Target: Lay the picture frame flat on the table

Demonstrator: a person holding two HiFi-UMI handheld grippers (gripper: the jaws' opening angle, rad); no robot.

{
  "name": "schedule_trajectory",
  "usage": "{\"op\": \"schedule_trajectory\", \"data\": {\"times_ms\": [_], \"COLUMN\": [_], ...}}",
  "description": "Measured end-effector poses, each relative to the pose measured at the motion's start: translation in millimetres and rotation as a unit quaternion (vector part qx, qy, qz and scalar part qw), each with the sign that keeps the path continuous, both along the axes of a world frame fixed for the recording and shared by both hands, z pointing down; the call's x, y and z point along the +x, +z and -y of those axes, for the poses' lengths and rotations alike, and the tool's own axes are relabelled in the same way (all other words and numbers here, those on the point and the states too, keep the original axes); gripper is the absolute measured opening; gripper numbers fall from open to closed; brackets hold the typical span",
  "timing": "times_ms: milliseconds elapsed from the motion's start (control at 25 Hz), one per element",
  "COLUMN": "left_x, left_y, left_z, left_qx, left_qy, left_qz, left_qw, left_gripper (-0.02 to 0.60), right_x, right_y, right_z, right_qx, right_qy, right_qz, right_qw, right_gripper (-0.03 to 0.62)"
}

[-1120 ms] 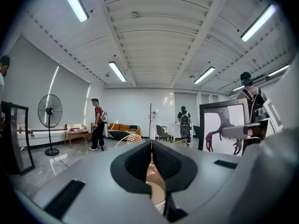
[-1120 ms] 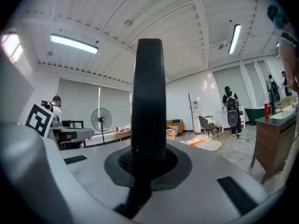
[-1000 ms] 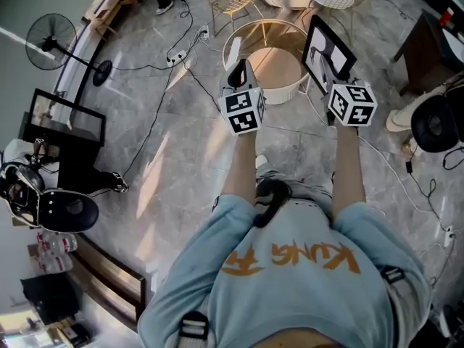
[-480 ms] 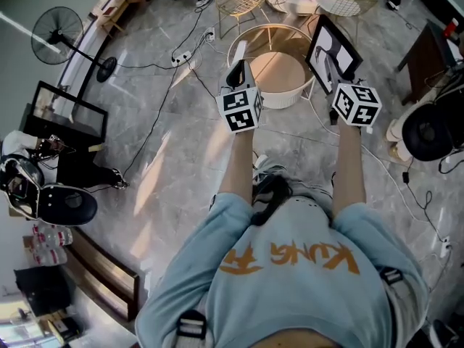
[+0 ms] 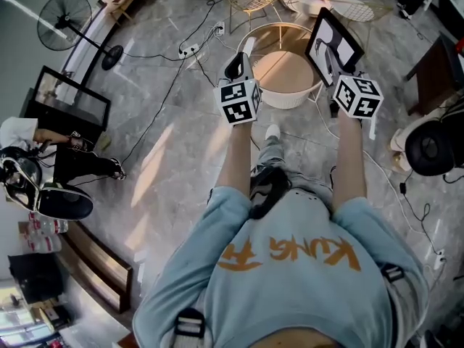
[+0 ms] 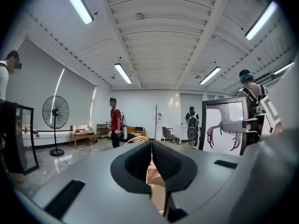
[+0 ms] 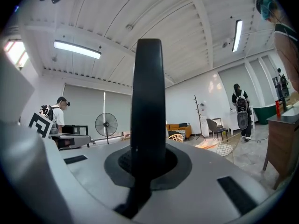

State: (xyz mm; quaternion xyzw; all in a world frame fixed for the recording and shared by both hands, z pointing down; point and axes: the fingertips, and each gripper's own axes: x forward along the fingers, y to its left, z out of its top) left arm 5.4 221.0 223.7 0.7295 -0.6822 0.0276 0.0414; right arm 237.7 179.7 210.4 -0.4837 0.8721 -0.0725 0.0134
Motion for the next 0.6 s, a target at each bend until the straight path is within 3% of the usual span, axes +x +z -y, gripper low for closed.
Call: {"op": "schedule_trajectory", "data": {"times_ms": [240,600], "left_x": [-1.5,-37.2], "left_y": [14.4,23.5], "left_z": [33.8,101.3], "left_qx": [0.004,-0.011], "left_qy": [0.004,0.0], "left_qz": [-0.009,-0.027], "left_qw": [0.9999,0.9996], "left_gripper": [0.021,0.021], "right_x": [1.0,-38.8], "right_y": [3.0,15.5], "right_z": [36.1,97.1], "right_qx": [0.009,-0.009], "right_qy": [0.008,-0.001], "right_qz": [-0.005,-0.02], "right_qw": [1.0,1.0], "right_gripper": [0.008,0.008]}}
